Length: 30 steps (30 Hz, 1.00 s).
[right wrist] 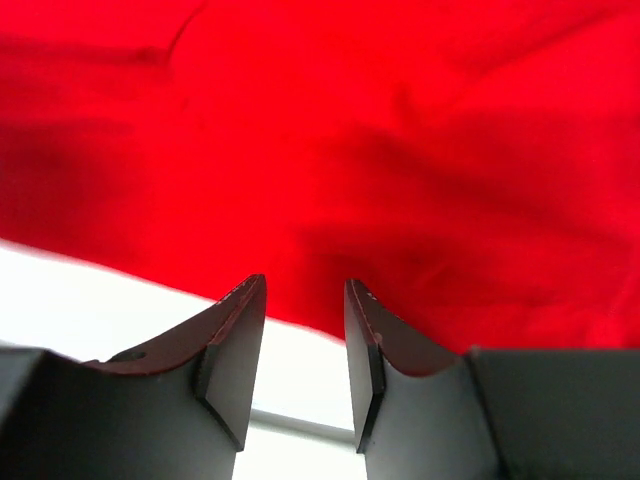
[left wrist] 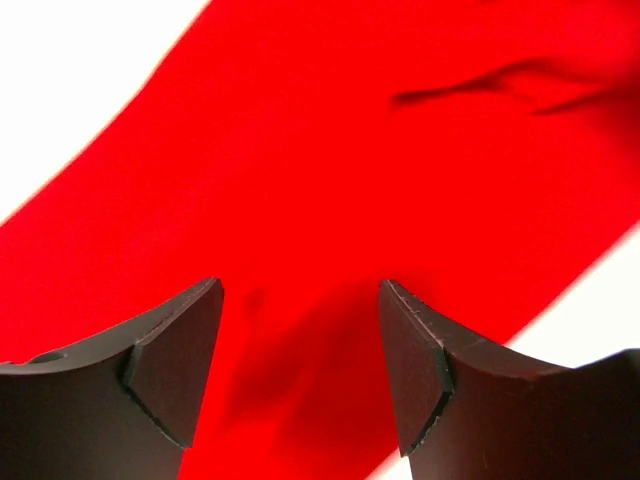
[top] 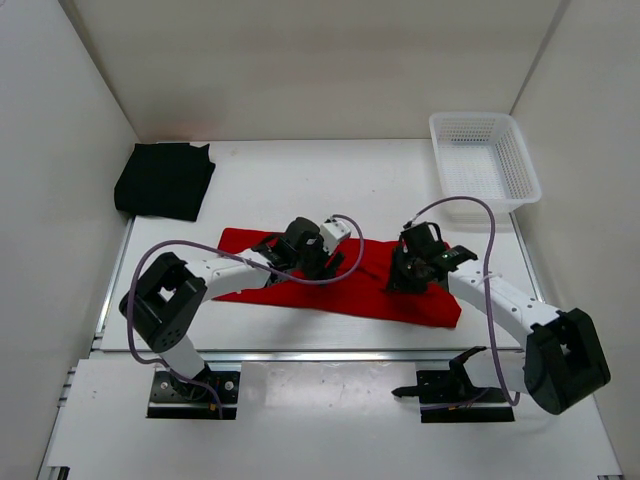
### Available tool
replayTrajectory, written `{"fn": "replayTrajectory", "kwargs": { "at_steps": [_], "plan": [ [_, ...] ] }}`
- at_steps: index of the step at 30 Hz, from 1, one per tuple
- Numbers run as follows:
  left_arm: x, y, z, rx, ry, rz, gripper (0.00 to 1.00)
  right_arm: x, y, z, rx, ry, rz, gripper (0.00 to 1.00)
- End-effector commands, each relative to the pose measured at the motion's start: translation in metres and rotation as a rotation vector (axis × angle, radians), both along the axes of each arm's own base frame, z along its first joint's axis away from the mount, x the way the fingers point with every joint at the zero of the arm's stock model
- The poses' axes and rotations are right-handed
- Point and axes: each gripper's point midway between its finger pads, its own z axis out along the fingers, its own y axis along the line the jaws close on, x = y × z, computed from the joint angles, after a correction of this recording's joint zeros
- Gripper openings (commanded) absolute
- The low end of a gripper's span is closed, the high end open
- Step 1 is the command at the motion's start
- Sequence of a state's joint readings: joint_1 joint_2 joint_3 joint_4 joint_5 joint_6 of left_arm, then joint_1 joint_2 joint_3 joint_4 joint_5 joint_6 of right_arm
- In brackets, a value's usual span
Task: Fold and stack the t-shirts
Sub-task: Fold the other side of the tshirt into a rectangle
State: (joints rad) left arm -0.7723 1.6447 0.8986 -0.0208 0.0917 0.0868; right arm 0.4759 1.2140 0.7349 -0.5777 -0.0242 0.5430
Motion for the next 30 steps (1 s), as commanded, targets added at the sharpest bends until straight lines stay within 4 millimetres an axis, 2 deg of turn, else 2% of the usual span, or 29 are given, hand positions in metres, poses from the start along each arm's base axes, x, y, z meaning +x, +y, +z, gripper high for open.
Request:
{"fn": "replayTrajectory", "kwargs": {
  "at_steps": [1,3,5,6,7,8,10,15,16,17,18,20,24,27,30],
  "plan": [
    [-0.03,-0.037,0.026,-0.192,0.15,-0.054,0.74,0.041,-0.007,0.02,0.0,-0.126,-0.043,0.35],
    [-0.035,-0.061,0.039,-0.322,0.222,-0.083,0.72,0.046,-0.008,0.02,-0.006,-0.144,-0.03,0.36],
    [-0.048,-0.078,0.045,-0.401,0.316,-0.116,0.7,0.043,0.003,0.018,0.022,-0.13,0.022,0.37],
    [-0.045,-0.081,0.042,-0.434,0.353,-0.085,0.7,0.043,0.007,0.018,0.035,-0.133,0.037,0.37],
    [-0.051,-0.089,0.048,-0.472,0.391,-0.095,0.69,0.043,0.011,0.018,0.053,-0.128,0.038,0.38],
    [-0.055,-0.092,0.044,-0.482,0.43,-0.093,0.7,0.042,0.012,0.014,0.05,-0.126,0.047,0.39],
    [-0.054,-0.09,0.034,-0.469,0.46,-0.067,0.69,0.044,0.017,0.011,0.052,-0.117,0.061,0.4],
    [-0.038,-0.073,0.018,-0.386,0.413,0.009,0.7,0.049,0.017,0.0,-0.004,-0.09,0.099,0.41],
    [-0.035,-0.072,0.02,-0.381,0.397,0.012,0.7,0.047,0.02,-0.001,-0.008,-0.082,0.118,0.42],
    [-0.032,-0.066,0.015,-0.364,0.394,0.031,0.69,0.051,0.02,0.0,-0.022,-0.097,0.125,0.41],
    [-0.034,-0.067,0.015,-0.361,0.388,0.023,0.7,0.049,0.018,-0.004,-0.05,-0.092,0.133,0.42],
    [-0.032,-0.064,0.013,-0.355,0.383,0.036,0.7,0.054,0.021,-0.001,-0.054,-0.102,0.14,0.41],
    [-0.031,-0.061,0.014,-0.358,0.385,0.039,0.7,0.059,0.019,-0.009,-0.063,-0.068,0.141,0.32],
    [-0.028,-0.062,0.017,-0.364,0.375,0.033,0.69,0.054,0.018,-0.022,-0.068,-0.012,0.148,0.31],
    [-0.028,-0.059,0.014,-0.356,0.376,0.037,0.69,0.052,0.011,-0.026,-0.077,0.011,0.138,0.3]
  ]
}}
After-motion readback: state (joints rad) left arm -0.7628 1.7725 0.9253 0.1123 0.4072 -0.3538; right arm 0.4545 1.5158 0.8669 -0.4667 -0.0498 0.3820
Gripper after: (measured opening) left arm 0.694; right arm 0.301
